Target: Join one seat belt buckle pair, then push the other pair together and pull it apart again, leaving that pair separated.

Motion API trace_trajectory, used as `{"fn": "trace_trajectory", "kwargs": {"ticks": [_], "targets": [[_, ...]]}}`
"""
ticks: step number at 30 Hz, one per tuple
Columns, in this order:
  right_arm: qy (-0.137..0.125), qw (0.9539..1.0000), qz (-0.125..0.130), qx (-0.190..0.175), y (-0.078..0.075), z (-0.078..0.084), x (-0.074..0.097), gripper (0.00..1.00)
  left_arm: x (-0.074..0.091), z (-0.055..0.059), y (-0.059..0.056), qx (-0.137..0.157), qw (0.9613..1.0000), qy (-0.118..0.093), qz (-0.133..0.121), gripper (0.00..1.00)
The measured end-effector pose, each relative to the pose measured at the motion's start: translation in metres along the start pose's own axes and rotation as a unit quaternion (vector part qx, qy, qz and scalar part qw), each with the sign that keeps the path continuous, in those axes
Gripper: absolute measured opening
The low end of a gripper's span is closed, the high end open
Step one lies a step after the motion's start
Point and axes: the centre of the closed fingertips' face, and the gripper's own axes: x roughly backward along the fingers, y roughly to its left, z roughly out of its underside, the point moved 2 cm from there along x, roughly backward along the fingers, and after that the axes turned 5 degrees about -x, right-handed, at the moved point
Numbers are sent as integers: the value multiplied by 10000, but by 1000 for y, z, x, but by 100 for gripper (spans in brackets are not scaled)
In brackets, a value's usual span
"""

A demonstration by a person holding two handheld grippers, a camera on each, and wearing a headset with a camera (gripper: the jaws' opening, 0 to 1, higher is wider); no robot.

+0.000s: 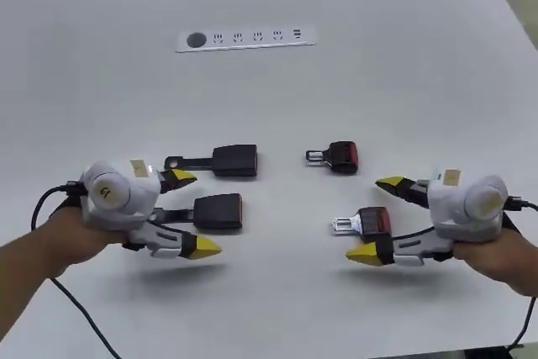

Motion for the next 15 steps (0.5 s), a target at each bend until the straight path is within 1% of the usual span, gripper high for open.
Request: {"fn": "trace_trajectory", "kwargs": {"ticks": [2,4,5,7,9,11,12,14,15], "targets": [[94,9999,-113,77,0,1,0,82,-4,2,2,-106,9999,34,96,78],[224,9992,-278,200,2,4,1,78,-6,0,3,-203,9996,101,176,77],[294,9987,-318,275,1,5,1,76,-9,-3,1,-288,9992,150,217,76],[357,9979,-428,321,1,6,2,75,-11,-4,-1,-369,9987,199,283,76],[421,9971,-513,370,2,8,2,73,-13,-4,-2,-427,9984,220,304,74],[467,9964,-574,401,1,11,3,68,-14,-2,-2,-440,9981,265,330,72],[537,9958,-590,448,0,14,3,66,-14,0,-3,-460,9979,293,347,72],[499,9949,-694,527,2,13,1,63,-14,-1,-6,-493,9976,316,359,70],[522,9940,-748,604,4,14,0,61,-14,-1,-5,-561,9974,278,343,69]]}}
